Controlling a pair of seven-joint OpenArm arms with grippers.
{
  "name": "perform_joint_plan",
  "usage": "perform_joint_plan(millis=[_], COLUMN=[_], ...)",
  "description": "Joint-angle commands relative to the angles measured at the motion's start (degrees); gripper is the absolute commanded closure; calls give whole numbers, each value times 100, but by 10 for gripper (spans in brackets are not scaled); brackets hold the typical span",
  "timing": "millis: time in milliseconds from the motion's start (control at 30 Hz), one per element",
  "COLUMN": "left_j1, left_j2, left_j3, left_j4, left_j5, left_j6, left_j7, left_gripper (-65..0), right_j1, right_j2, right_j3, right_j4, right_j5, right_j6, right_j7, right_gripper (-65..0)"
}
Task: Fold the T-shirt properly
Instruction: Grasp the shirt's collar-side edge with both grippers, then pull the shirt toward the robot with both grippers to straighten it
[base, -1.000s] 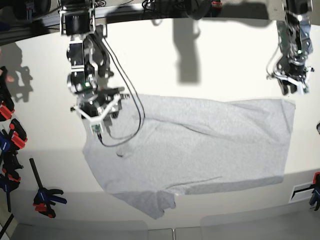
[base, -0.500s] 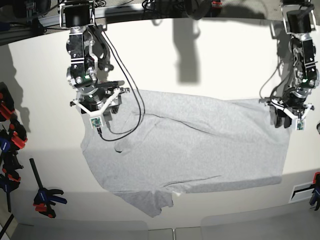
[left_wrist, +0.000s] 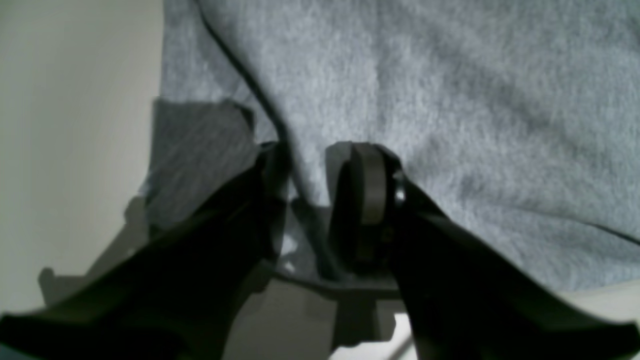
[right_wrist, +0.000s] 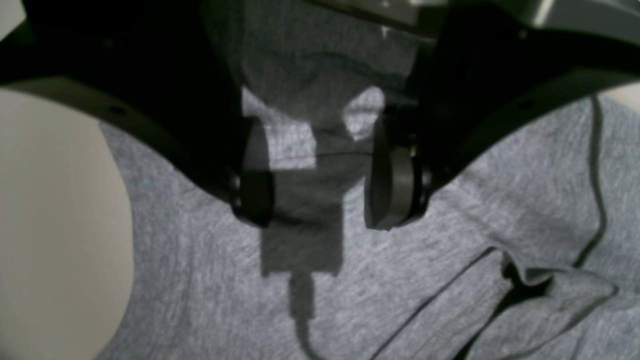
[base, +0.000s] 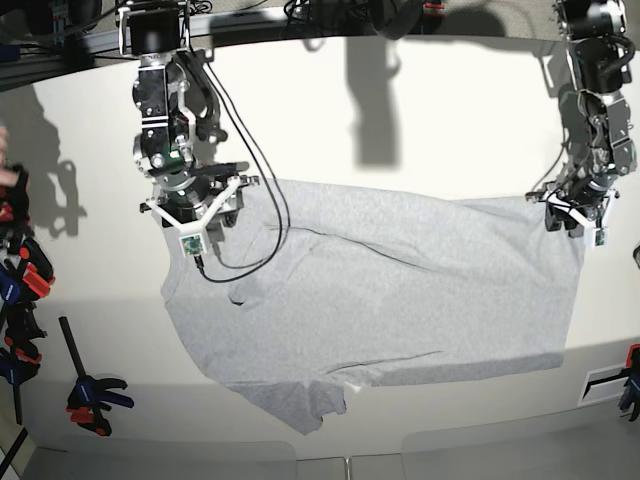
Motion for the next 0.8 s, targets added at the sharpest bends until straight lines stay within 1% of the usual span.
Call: perform_joint_plan(millis=[0,200,333,433,567,767], left_j1=[144,1237,1895,2249,2695,3484], left_j2=[-168,-422,-450,-450,-450,-450], left_j3=[-20,-22,-22,-22,-44,-44], left_j4=[66,979,1707,2070,2271,2590], left_j5=[72,46,44,44,48,61], left_j6=[28,48,55,85,380,431], left_j7=[175,195,203,273,328,262], left_gripper=[-189,-189,-189,-189,-189,-189], right_j1=[-59,-103,-297,-605,-1145,-1934], right_j2=[31,33,33,48,72,221], right_j3=[-13,-13,-13,-13,-11,-11], right_j4=[-37,-33,81,350,807,1390], right_j5=[-162,-162,-162,-162,-166,-164], right_j6=[7,11,57,70,68,48], right_j7=[-529,-745,-750,-754,-772,-774], right_gripper=[-314,-314,-314,-314,-314,-314])
